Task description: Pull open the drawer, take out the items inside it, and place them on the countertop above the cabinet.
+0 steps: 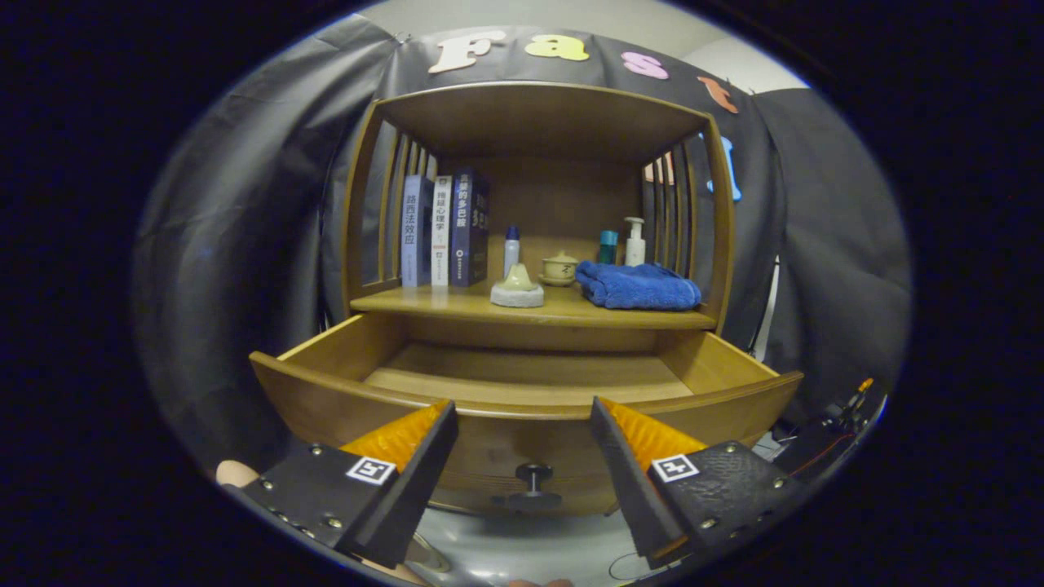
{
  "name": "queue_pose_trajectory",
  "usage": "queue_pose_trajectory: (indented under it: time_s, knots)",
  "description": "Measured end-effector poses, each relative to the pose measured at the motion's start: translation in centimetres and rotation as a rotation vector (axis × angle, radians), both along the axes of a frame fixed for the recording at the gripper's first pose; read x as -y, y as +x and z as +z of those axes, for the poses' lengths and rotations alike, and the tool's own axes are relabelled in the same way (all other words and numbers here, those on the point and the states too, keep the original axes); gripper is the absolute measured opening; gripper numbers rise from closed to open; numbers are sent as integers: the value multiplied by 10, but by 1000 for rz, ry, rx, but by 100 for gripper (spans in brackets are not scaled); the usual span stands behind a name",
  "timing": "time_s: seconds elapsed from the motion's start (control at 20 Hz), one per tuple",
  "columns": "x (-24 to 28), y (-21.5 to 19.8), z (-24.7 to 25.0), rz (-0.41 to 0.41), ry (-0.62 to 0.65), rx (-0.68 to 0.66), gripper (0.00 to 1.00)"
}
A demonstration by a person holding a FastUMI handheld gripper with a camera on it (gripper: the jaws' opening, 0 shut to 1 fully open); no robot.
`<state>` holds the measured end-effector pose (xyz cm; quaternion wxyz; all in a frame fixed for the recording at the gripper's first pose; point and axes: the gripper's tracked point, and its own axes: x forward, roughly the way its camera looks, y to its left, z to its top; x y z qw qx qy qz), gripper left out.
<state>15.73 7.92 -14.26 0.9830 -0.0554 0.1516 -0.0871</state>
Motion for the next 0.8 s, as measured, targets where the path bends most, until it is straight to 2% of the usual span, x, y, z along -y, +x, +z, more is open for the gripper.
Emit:
queue_pose_trajectory:
  time_s: [0.35, 0.4, 0.45, 0.75, 0.8]
  knots:
    - [-1, 11, 11, 1, -4, 55, 98]
    - [0, 15, -3, -8, 2, 2, 98]
    - [-1, 17, -1, -4, 6, 34, 97]
    - [4, 55, -3, -9, -1, 13, 99]
    - [2, 51, 0, -10, -2, 13, 99]
